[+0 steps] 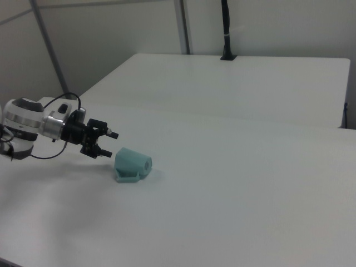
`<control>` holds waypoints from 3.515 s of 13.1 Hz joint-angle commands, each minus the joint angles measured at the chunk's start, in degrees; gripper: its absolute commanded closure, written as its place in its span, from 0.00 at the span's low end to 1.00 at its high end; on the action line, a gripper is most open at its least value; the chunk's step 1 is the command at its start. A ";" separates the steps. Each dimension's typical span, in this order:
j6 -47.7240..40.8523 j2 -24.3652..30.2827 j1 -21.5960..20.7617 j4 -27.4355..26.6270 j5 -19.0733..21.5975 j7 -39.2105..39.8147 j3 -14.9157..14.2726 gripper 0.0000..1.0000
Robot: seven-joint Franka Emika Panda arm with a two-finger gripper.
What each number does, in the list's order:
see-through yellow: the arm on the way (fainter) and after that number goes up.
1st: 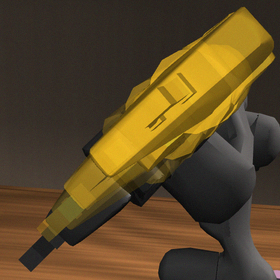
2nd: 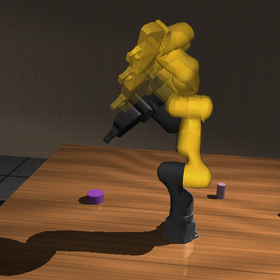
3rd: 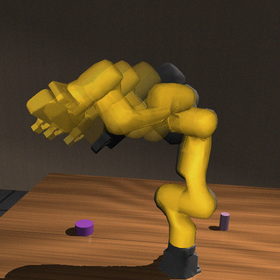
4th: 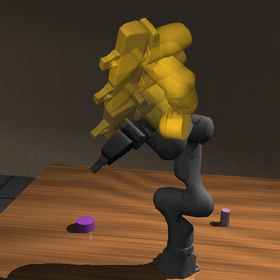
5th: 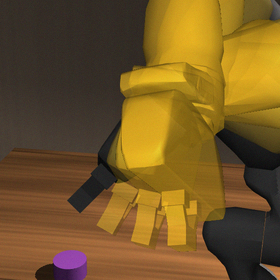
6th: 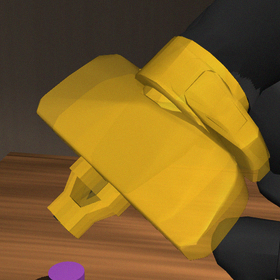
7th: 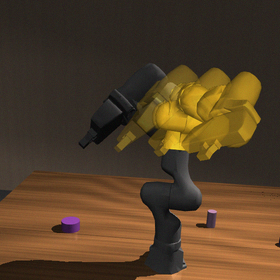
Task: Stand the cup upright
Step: 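Close the gripper on the mug's rim edge, then lift and rotate the held mug, lowering it base-down onto the table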
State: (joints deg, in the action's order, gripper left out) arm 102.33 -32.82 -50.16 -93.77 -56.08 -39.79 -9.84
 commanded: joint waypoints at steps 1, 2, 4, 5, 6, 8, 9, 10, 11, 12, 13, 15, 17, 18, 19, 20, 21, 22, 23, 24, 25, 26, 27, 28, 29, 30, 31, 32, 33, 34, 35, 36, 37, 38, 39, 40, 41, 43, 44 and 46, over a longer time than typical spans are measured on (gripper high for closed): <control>1.29 -1.10 3.14 0.87 -2.01 -0.81 0.44 0.03; 1.20 -1.10 3.32 0.78 -1.92 -0.81 0.44 0.07; 0.15 -1.10 3.49 0.43 -1.66 -1.16 0.44 0.21; 0.06 -1.10 3.49 0.17 -1.57 -2.73 0.44 0.28; -0.03 -1.36 3.49 -0.18 -1.66 -3.79 0.44 0.38; -1.51 -1.89 3.49 -1.93 -1.92 -3.98 0.44 0.50; -2.05 -2.59 3.49 -2.03 -1.92 -5.02 0.44 0.50; -2.83 -2.77 3.67 -1.94 -1.92 -6.42 0.44 0.49; -3.80 -2.77 3.67 -1.94 -1.92 -7.05 0.44 0.50; -3.81 -2.77 3.67 -1.77 -1.92 -7.14 0.44 0.55; -3.81 -2.77 3.67 -1.94 -2.01 -7.14 0.44 0.69; -3.81 -2.77 3.58 -1.94 -2.27 -7.14 0.44 0.99; -3.72 -2.77 3.58 -1.94 -2.36 -7.05 0.44 1.00; -3.63 -2.77 3.58 -2.03 -2.62 -6.97 0.44 1.00; -3.55 -2.77 3.67 -2.12 -2.71 -6.97 0.44 1.00; -3.28 -2.86 3.67 -2.47 -3.06 -6.97 0.44 1.00; -3.19 -2.86 3.67 -2.64 -3.41 -7.05 0.44 1.00; -3.11 -2.77 3.76 -2.65 -3.33 -7.23 0.44 1.00; -3.11 -2.60 4.02 -2.47 -3.24 -7.23 0.44 1.00; -2.93 -1.99 4.54 -2.30 -2.72 -7.32 0.44 1.00; -2.67 0.19 5.33 -2.12 -2.11 -7.40 0.52 1.00; -2.23 3.52 6.47 -2.29 -0.27 -7.14 0.53 1.00; -1.53 5.64 7.35 -2.38 2.70 -6.88 0.53 1.00; -0.48 8.71 8.23 -2.64 6.30 -6.27 0.53 1.00; -0.21 10.48 8.94 -2.91 7.82 -5.39 0.53 1.00; 0.06 12.59 10.34 -3.00 10.96 -4.17 0.53 1.00; 1.02 14.09 11.31 -3.17 13.52 -3.54 0.53 1.00; 3.20 17.15 12.80 -4.83 16.94 -3.28 0.53 1.00; 6.27 20.75 14.38 -8.24 20.10 -3.36 0.44 1.00; 10.30 24.44 16.22 -12.27 23.96 -3.36 0.35 1.00; 13.13 26.39 18.24 -14.66 26.96 -3.10 0.35 1.00; 16.90 29.02 21.22 -18.08 32.56 0.38 0.44 1.00; 19.46 31.57 24.03 -20.90 40.88 7.55 0.18 1.00; 19.66 33.33 26.41 -22.58 48.36 14.41 0.00 1.00; 19.66 34.39 28.87 -23.21 52.87 18.48 -0.18 1.00; 19.83 35.01 30.63 -24.43 54.31 20.35 -0.18 1.00; 20.18 35.54 32.04 -25.66 55.46 22.37 -0.18 1.00; 25.86 35.37 34.77 -29.78 58.09 24.67 -0.18 1.00; 28.86 35.29 35.13 -32.15 58.11 24.85 -0.18 1.00; 34.66 34.67 35.66 -34.98 58.54 24.68 -0.18 1.00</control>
State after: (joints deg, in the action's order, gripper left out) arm 128.65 0.75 -15.19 -122.50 0.54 -16.16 -10.45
